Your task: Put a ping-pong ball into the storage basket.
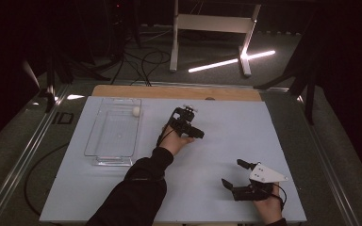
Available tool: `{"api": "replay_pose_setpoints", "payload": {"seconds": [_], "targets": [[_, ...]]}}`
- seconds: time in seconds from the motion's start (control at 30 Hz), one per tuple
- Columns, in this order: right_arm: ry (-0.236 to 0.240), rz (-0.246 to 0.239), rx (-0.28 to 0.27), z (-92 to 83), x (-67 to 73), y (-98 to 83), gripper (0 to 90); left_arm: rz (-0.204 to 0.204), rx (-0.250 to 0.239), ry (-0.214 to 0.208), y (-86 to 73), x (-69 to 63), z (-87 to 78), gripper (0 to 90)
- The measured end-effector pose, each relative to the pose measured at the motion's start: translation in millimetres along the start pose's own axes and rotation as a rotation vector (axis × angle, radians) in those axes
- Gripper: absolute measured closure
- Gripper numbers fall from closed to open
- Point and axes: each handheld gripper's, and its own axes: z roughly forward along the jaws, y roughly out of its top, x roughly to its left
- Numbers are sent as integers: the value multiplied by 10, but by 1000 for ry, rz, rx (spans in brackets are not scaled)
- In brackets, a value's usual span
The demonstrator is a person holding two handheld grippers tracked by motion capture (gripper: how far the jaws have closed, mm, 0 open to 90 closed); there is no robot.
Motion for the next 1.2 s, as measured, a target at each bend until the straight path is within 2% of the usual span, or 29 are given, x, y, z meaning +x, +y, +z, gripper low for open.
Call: {"api": "replay_pose_setpoints", "payload": {"seconds": [0.1,0.17,0.3,0.47,0.53,0.6,0.63,0.8,0.9,1.0,1.2], "targets": [[-2,1,-1,-2,2,1,97,-1,5,2,-12,20,37,126],[-2,2,-1,-4,-2,0,97,20,22,-3,-25,30,73,156],[-2,2,0,-6,-2,0,97,21,22,2,-26,38,118,170],[-2,2,-2,-11,-8,1,97,19,14,3,-23,50,159,229],[-2,3,-2,-12,-9,0,97,32,12,-3,-21,50,168,257],[-2,2,-2,-11,-9,0,97,53,21,7,-25,39,198,271],[-2,2,-1,-11,-8,0,97,53,22,5,-26,39,208,303],[-3,3,-1,-13,-11,-1,97,57,25,26,-14,56,259,345],[-5,4,-2,-15,-14,-1,97,60,21,32,-11,66,280,411],[-5,5,-4,-16,-17,-2,97,55,20,21,-9,89,276,515],[-5,4,-2,-16,-15,-1,97,68,25,5,5,88,223,521]]}}
